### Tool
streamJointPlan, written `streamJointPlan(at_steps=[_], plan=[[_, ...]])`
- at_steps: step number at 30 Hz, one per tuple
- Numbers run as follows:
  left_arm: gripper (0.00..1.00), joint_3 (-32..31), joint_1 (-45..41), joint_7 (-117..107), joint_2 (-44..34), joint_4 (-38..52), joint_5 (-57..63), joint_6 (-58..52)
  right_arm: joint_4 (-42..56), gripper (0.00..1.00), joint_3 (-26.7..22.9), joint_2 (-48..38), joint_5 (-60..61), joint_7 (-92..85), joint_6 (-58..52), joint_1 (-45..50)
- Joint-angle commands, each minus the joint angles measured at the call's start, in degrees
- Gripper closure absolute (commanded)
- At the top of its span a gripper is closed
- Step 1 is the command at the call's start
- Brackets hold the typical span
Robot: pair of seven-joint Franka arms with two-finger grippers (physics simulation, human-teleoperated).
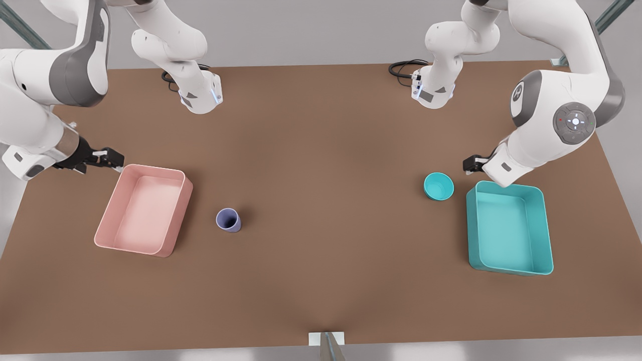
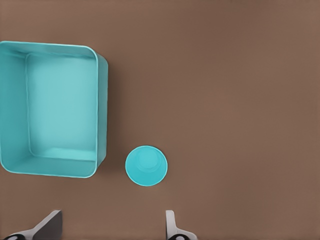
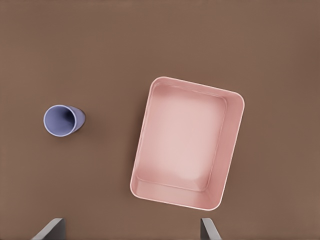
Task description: Put the bowls and cups in different boxes
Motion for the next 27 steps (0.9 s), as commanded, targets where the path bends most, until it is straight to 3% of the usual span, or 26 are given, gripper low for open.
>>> streamJointPlan(at_steps=[1, 4, 6, 11, 15, 20, 27], plan=[[0.0, -0.02, 0.02, -1.07, -0.03, -0.03, 0.03, 0.3, -0.01, 0.0, -0.02, 0.22, -0.12, 0.07, 0.65, 0.15], [0.0, -0.02, -1.29, -1.07, -0.03, -5.11, 0.03, 1.96, 1.3, 0.0, -0.03, 6.19, -0.91, 0.15, 1.27, 3.66], [0.0, -0.11, -6.66, -1.07, 0.41, -22.17, 1.62, 19.97, 7.28, 0.0, 0.24, 15.25, -0.56, 2.0, 5.31, 7.27], [0.0, -0.02, -9.12, -0.98, 3.22, -39.22, 3.28, 45.55, 4.22, 0.0, 0.33, 26.15, 1.02, 9.29, 17.96, 13.25], [0.0, -0.02, -8.86, -1.16, 5.6, -42.13, 7.33, 46.0, -5.55, 0.0, 0.41, 23.17, 1.11, 13.07, 29.22, 13.69], [0.0, 0.06, -8.42, -1.95, 8.06, -43.45, 7.33, 43.46, -10.11, 0.0, 0.33, 23.87, 4.71, 13.07, 36.51, 13.77], [0.0, 0.06, -7.98, -2.65, 12.36, -43.01, 7.42, 44.16, -16.89, 0.0, 0.33, 23.43, 6.03, 13.07, 41.08, 13.77]])
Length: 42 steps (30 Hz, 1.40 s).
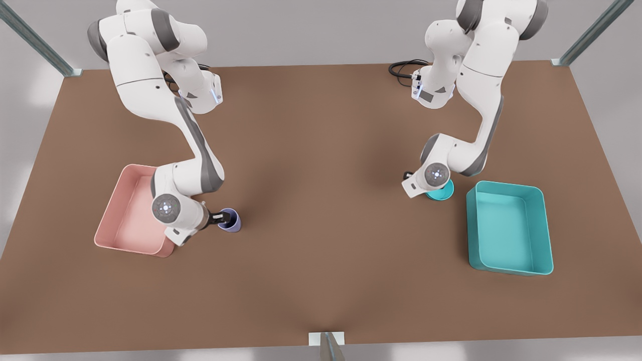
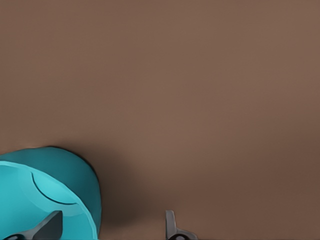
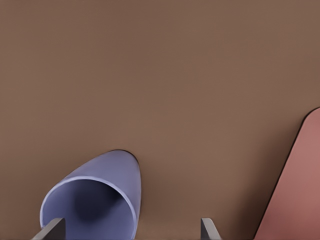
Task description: Put the bowls and cups in different boxes
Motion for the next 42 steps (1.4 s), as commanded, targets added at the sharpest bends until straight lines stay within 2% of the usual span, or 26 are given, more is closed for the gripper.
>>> streamJointPlan(at_steps=[1, 3, 4, 5, 6, 9, 14, 15, 17, 18, 20, 22, 24, 28, 30, 32, 33, 36, 39, 42], plan=[[0.0, 0.0, 0.14, -1.37, 1.02, 0.05, 1.41, 1.76, -1.48, 0.0, 0.0, -0.08, 0.43, 4.63, 6.07, 0.06], [0.0, 0.26, 0.14, -1.37, 1.55, 0.13, 2.2, 1.93, -3.68, 0.0, 0.0, -0.17, 0.43, 4.63, 7.3, 0.15], [0.12, 0.26, 0.14, -1.37, 1.55, 0.22, 2.2, 2.02, -5.08, 0.0, 0.0, -0.43, 0.34, 4.63, 8.0, 0.23], [0.37, 0.35, 0.14, -1.37, 1.64, 0.4, 2.2, 1.93, -5.52, 0.0, 0.0, -0.43, 0.34, 4.54, 8.0, 0.23], [0.47, 0.35, 0.14, -1.37, 1.64, 0.49, 2.2, 1.93, -5.87, 0.0, 0.0, -0.34, 0.34, 4.63, 8.44, 0.23], [0.55, 0.7, 0.14, -1.37, 1.64, 0.57, 2.2, 1.93, -6.67, 0.0, 0.0, 0.27, 0.34, 4.54, 9.32, 0.15], [0.79, 0.79, 0.05, -3.73, 1.38, 1.36, 2.12, 1.41, -6.49, 0.0, 0.0, 1.94, 0.34, 4.54, 10.2, 0.15], [0.79, 0.79, -0.12, -4.97, 0.59, 1.45, 2.12, 0.97, -6.32, 0.03, 0.0, 2.29, 0.34, 4.54, 10.29, 0.15], [0.79, 0.79, -0.38, -5.15, -1.43, 3.56, 2.12, -4.22, -6.14, 0.44, 0.0, 2.73, 0.34, 4.54, 10.29, 0.23], [0.79, 0.79, -0.38, -5.15, -2.05, 4.44, 2.2, -5.8, -5.53, 0.57, 0.0, 3.26, 0.26, 4.54, 10.29, 0.41], [0.79, 0.7, -1.09, -10.15, -3.37, 9.09, 2.56, -13.27, -4.74, 0.77, 0.0, 3.35, 0.26, 4.46, 9.5, 0.5], [0.79, 0.7, -0.39, -13.93, -4.42, 18.31, 2.56, -22.93, -3.86, 0.79, 0.0, 3.52, -0.18, 4.11, 9.23, 1.02], [0.79, 0.7, 5.15, -17.98, -4.25, 25.0, 4.66, -24.61, -3.33, 0.79, 0.0, 3.52, -0.18, 3.75, 8.88, 1.02], [0.79, 2.28, 12.09, -17.98, -2.67, 25.45, 9.24, -23.56, 1.15, 0.79, 0.0, -0.08, 0.26, 2.08, 4.05, -0.03], [0.79, 3.16, 15.52, -17.89, 1.55, 26.77, 9.24, -21.54, 5.81, 0.79, -0.36, -6.32, 0.17, -2.04, -7.02, -1.7], [0.79, 3.77, 17.54, -17.89, 4.36, 26.77, 9.5, -16.62, 7.92, 0.79, -1.32, -8.78, -0.62, -16.27, -8.43, -8.02], [0.79, 4.3, 17.72, -17.8, 5.59, 26.94, 9.5, -14.51, 8.1, 0.79, -3.34, -10.19, -0.97, -24.17, -10.63, -10.13], [0.79, 4.92, 18.07, -17.89, 9.64, 28.78, 9.59, -11.08, 8.27, 0.79, -10.02, -9.49, -3.69, -43.78, -10.63, -13.12], [0.79, 5.27, 18.86, -17.89, 12.71, 29.49, 9.59, -7.21, 8.19, 0.79, -10.81, -8.17, -3.96, -48.01, -10.46, -16.73], [0.79, 5.53, 19.39, -17.89, 15.79, 29.93, 9.59, -4.4, 7.83, 0.79, -10.73, -2.29, -0.8, -47.58, -9.75, -16.99]])
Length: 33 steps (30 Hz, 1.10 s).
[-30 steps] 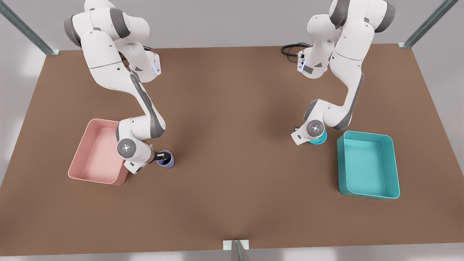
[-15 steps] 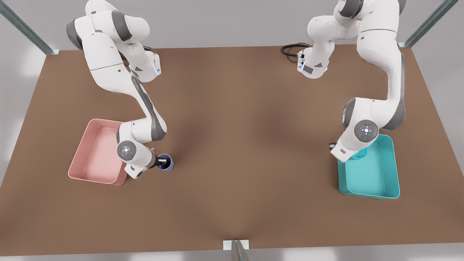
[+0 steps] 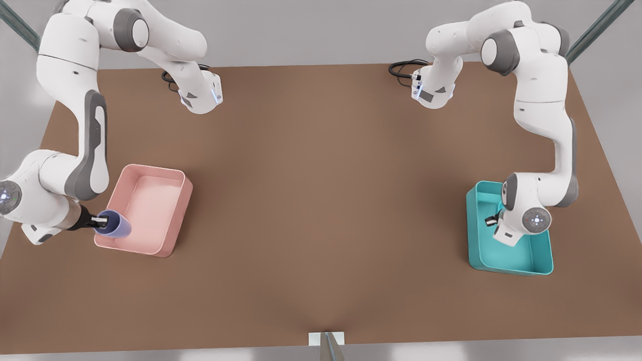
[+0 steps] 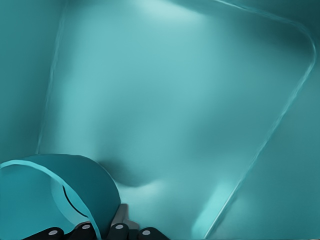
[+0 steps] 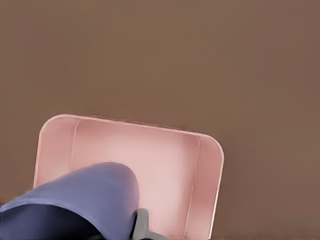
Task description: Put the bowls and cups in different boxes
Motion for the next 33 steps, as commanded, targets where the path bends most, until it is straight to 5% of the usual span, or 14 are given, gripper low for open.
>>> streamJointPlan(at_steps=[1, 2, 3, 4, 5, 7, 10, 12, 13, 14, 20, 29, 31, 33], plan=[[0.79, 0.14, 0.52, -4.08, 1.05, 0.23, -0.14, 4.98, 0.22, 0.79, -0.03, 2.6, 1.21, -27.96, -1.07, 0.16], [0.75, 0.14, 1.05, -4.08, 1.75, 0.67, -0.14, 6.12, 0.13, 0.79, 0.06, 3.74, 1.3, -27.87, -0.63, 0.16], [0.31, 0.14, 1.4, -4.08, 2.02, 0.67, -0.23, 7.18, 0.13, 0.79, 0.15, 4.53, 1.38, -27.69, -0.46, 0.25], [0.06, 0.14, 1.66, -4.08, 2.02, 0.67, -0.23, 8.06, 0.05, 0.79, 0.15, 5.68, 2.09, -27.69, 1.21, 0.42], [0.0, 0.14, 1.75, -4.08, 1.84, 0.67, -0.32, 8.32, 0.05, 0.79, 0.23, 6.81, 2.09, -27.69, 2.61, 0.51], [0.0, 0.14, 1.75, -3.99, -1.49, 0.67, -0.5, 6.32, -0.22, 0.79, 0.32, 9.19, 2.26, -27.6, 6.22, 0.51], [0.0, -1.26, -3.17, -4.08, -12.92, 6.28, -5.5, -16.7, -0.57, 0.79, 0.5, 10.33, 3.41, -27.6, 7.45, 0.51], [0.0, -8.56, -3.35, -3.29, -15.91, 14.72, -10.85, -30.52, -0.57, 0.79, 0.5, 11.22, 3.67, -27.78, 8.42, 0.51], [0.0, -9.27, -6.07, 2.06, -19.34, 15.17, -13.59, -36.14, -0.57, 0.48, 0.5, 11.39, 3.67, -27.87, 8.42, 0.51], [0.0, -9.35, -7.92, 4.35, -22.33, 15.69, -14.2, -38.7, -0.66, 0.0, 0.5, 11.48, 3.76, -28.22, 8.42, 0.51], [0.0, -10.32, -8.44, 4.36, -22.42, 21.32, -15.53, -43.44, -0.66, 0.0, 1.02, 10.43, 3.76, -28.4, 7.1, 0.6], [0.0, -12.96, -8.27, 3.92, -22.95, 21.41, -15.61, -46.08, 4.88, 0.01, 3.93, -1.35, 3.67, -27.87, -11.53, 1.74], [0.0, -12.87, -8.27, 4.09, -22.86, 21.41, -15.61, -46.08, 12.52, 0.07, 3.84, -1.26, 2.97, -10.58, -22.33, 5.69], [0.0, -12.87, -8.09, 4.18, -22.94, 21.41, -15.53, -45.73, 20.43, 0.0, 3.14, -1.44, 0.6, 8.6, -34.55, 8.69]])
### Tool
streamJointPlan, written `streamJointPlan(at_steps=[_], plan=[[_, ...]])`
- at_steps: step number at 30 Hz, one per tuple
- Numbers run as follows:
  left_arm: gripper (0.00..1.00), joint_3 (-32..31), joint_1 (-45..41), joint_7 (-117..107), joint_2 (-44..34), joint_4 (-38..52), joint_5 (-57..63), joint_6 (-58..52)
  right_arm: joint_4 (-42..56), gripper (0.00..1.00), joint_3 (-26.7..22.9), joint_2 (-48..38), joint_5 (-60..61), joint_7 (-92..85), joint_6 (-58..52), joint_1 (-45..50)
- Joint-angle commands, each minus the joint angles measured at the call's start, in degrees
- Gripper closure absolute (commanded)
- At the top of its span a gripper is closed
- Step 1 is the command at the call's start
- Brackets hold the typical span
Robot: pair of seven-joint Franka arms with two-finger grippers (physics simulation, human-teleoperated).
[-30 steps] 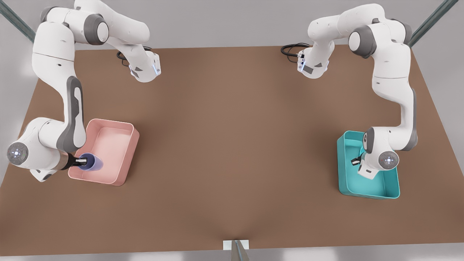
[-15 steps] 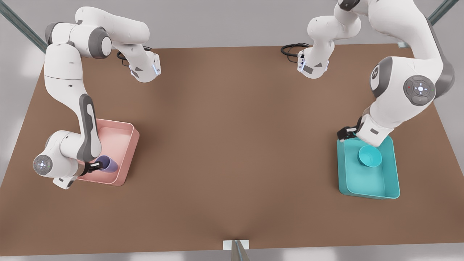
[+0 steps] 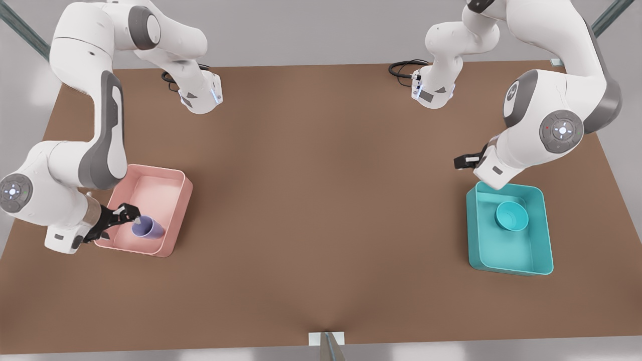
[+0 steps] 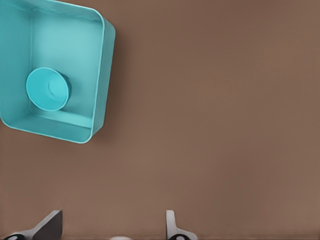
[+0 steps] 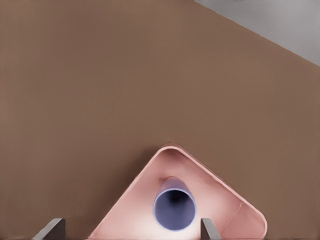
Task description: Put the bowls and cups in different boxes
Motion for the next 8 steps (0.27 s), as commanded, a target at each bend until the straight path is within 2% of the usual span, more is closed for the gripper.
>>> streamJointPlan(at_steps=[1, 2, 3, 5, 8], plan=[[0.0, -0.03, 0.09, 1.3, -0.08, 0.02, 0.08, -1.2, 4.36, 0.0, -0.33, -0.17, -2.71, 25.88, -21.09, 0.82], [0.0, -0.03, 0.09, 1.3, -0.08, 0.02, 0.08, -1.2, 5.94, 0.0, -0.16, -0.43, -5.34, 25.88, -22.42, 0.99], [0.0, -0.03, -0.09, 1.3, 0.0, 0.02, 0.08, -1.2, 3.75, 0.0, 2.21, -6.22, -8.34, 27.02, -22.25, 0.47], [0.0, -0.03, -0.26, 1.3, -0.08, 0.02, -0.1, -1.37, -7.22, 0.0, 5.29, -15.97, -8.25, 28.51, -19.0, -2.17], [0.0, -2.31, -0.09, 0.69, -0.08, 0.02, -0.1, -3.74, -9.09, 0.0, 5.29, -16.78, -8.25, 28.51, -17.06, -2.17]])
